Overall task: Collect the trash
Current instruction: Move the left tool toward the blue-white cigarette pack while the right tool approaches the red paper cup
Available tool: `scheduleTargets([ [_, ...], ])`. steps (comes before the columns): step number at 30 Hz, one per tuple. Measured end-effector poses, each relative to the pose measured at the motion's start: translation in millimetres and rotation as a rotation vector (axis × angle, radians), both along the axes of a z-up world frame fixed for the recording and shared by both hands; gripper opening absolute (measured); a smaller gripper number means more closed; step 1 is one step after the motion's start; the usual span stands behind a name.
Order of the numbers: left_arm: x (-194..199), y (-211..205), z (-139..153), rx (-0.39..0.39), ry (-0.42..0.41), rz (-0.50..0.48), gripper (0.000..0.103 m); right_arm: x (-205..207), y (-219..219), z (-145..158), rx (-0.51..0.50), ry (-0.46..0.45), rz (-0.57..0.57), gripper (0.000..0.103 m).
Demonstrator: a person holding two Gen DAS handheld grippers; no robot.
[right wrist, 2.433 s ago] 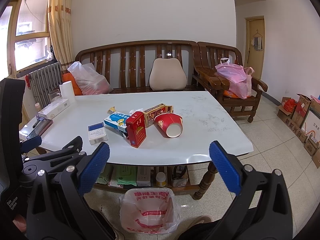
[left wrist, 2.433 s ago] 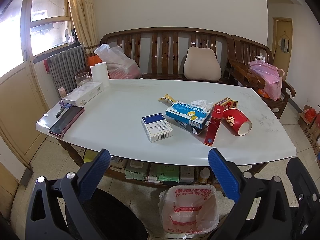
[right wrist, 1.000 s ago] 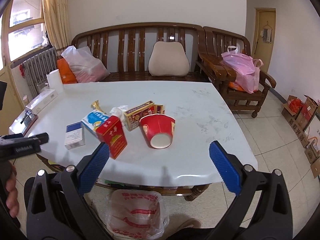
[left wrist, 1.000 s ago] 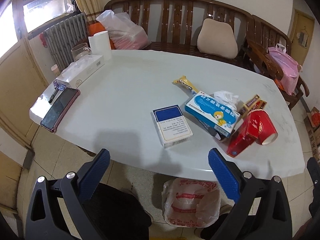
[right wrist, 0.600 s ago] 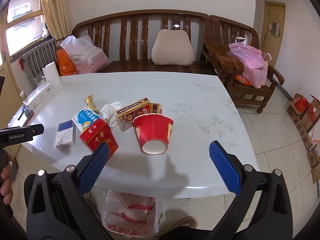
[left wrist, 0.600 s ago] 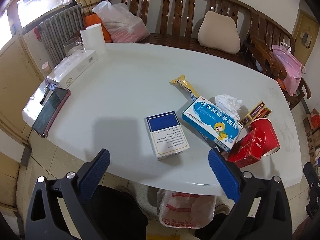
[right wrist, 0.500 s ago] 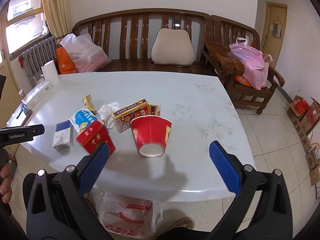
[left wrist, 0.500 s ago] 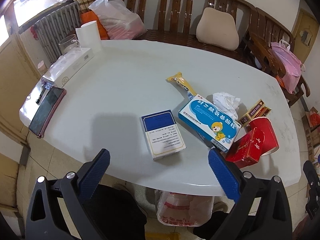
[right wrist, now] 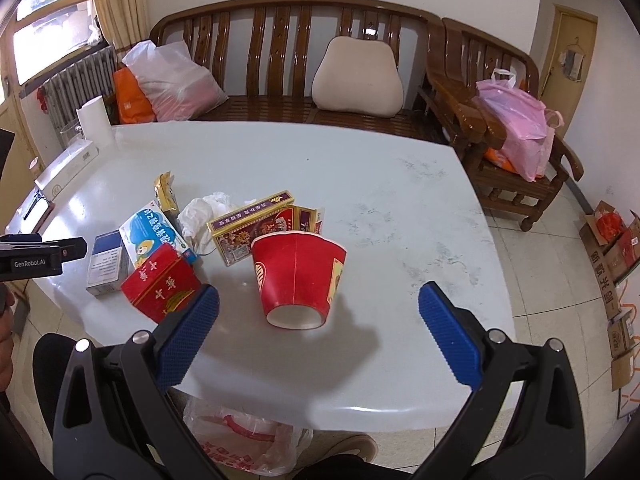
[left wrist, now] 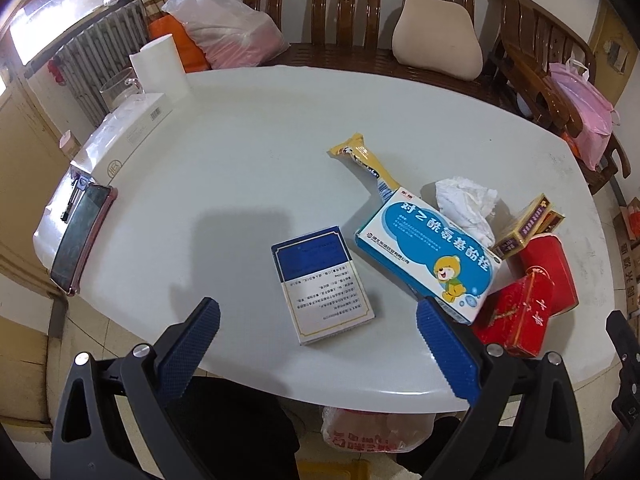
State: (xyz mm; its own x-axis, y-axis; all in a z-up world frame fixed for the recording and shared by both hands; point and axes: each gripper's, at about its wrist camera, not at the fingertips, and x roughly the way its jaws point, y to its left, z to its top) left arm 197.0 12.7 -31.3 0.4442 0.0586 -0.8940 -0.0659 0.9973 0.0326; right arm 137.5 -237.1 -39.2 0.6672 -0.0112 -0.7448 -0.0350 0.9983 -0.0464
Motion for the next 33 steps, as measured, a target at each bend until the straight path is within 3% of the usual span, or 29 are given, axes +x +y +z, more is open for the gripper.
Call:
scheduleTargets([
  [33, 49.3, 13.1, -65.0, 0.001, 0.146, 0.018, 0.097, 53.5, 5.9, -54.4, -0.039, 0.139, 0.035, 0.098],
])
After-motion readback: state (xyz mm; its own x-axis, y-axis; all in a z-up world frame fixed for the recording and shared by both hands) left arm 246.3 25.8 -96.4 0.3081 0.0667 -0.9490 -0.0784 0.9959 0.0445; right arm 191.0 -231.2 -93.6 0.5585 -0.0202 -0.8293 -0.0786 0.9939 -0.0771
